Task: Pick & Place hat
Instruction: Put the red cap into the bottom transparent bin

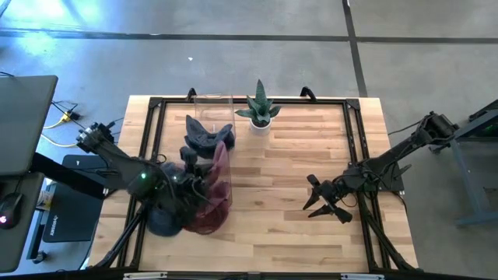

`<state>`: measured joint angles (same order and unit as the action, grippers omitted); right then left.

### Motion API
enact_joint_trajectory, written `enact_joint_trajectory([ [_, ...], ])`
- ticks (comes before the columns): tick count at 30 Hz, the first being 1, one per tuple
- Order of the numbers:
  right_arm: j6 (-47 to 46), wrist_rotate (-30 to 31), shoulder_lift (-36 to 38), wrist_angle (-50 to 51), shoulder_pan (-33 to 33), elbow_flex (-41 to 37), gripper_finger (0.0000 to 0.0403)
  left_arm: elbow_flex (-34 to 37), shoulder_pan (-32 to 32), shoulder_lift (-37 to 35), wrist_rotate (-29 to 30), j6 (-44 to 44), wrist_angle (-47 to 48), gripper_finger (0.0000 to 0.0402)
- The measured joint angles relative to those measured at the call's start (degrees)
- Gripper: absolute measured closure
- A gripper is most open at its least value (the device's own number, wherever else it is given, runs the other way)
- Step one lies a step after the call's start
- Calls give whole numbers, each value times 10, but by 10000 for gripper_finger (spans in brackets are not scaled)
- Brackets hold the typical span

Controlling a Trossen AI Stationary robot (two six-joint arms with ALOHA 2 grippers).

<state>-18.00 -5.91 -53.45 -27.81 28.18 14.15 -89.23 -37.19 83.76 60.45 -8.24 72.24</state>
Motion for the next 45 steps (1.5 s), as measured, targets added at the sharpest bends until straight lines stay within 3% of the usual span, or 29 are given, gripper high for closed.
enact_joint_trajectory([
  [9,-13,0,0,-4,0,0,265,69,-66,59,-58,-117,-49,401],
  [17,-15,12,0,-4,0,0,265,129,-96,71,-68,-234,-69,401],
  [26,-15,14,-2,-4,0,0,265,130,-94,71,-204,-299,37,401],
  [32,-13,14,-6,-3,0,0,265,116,-97,71,-191,-282,-4,401],
  [39,-13,14,-6,-3,0,0,265,84,-128,63,-135,-283,-14,401],
  [45,-14,13,-6,-3,0,0,265,83,-144,61,-149,-389,-23,395],
])
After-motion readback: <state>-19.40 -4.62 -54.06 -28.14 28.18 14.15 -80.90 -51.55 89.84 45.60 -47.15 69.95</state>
